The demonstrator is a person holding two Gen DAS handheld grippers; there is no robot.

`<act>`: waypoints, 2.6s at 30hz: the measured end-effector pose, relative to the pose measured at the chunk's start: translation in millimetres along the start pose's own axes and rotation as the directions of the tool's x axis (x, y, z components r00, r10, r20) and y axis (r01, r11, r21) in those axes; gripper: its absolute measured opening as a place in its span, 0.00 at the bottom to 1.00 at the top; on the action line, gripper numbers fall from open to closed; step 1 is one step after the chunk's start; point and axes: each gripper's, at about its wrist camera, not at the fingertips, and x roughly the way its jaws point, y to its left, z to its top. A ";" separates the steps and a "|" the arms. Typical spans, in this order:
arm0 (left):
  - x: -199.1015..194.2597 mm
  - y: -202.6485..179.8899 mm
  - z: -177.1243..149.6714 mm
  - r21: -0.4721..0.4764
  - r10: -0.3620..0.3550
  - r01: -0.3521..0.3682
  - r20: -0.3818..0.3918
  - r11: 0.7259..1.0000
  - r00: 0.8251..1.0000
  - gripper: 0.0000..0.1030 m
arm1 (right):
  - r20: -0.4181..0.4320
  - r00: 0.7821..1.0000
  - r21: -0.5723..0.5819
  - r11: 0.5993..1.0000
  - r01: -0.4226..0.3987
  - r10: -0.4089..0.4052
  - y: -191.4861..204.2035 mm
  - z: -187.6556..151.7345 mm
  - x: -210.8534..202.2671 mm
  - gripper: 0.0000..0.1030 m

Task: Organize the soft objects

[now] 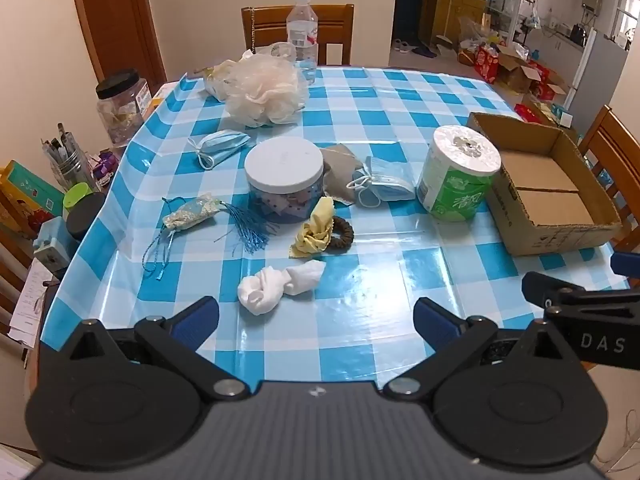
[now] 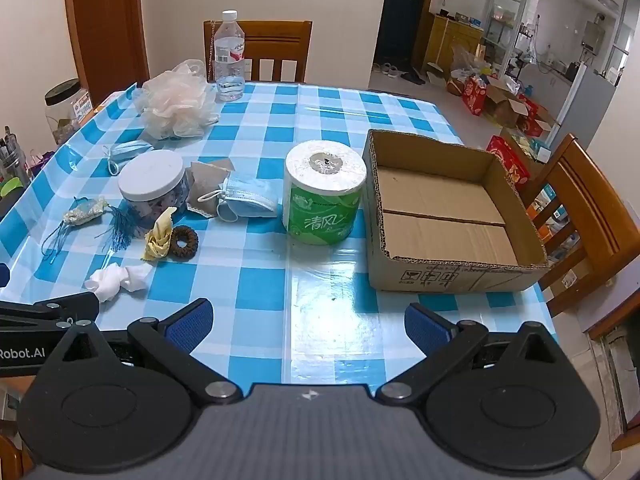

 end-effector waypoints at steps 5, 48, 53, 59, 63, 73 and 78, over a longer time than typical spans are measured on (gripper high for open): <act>0.5 -2.2 0.0 0.000 0.008 -0.008 -0.001 1.000 1.000 0.99 | 0.003 1.000 -0.006 1.000 0.004 -0.004 -0.4 1.7 0.4 1.00; -0.9 -4.7 12.2 0.001 0.010 -0.010 0.001 1.000 1.000 0.99 | 0.012 0.999 -0.021 0.999 -0.031 0.031 -21.5 9.3 3.5 1.00; -3.9 -6.8 15.3 0.002 0.019 -0.019 0.006 1.000 1.000 0.99 | 0.014 0.999 -0.033 0.999 -0.040 0.041 -23.0 9.8 3.8 1.00; -10.0 -13.9 12.2 -0.003 0.038 -0.038 0.016 0.999 0.999 0.99 | 0.019 0.998 -0.048 0.997 -0.054 0.055 -24.3 11.4 2.7 1.00; -11.4 -14.0 11.2 -0.007 0.045 -0.044 0.019 0.999 0.999 0.99 | 0.021 0.998 -0.049 0.997 -0.065 0.067 -25.1 12.7 1.4 1.00; -10.0 -15.0 11.3 0.002 0.046 -0.046 0.021 0.999 0.999 0.99 | 0.032 0.996 -0.060 0.995 -0.079 0.081 -25.3 14.0 1.2 1.00; -3.4 -13.1 10.5 0.002 0.023 -0.023 0.020 1.000 1.000 0.99 | 0.052 0.995 -0.096 0.992 -0.077 0.082 -21.9 14.7 1.6 1.00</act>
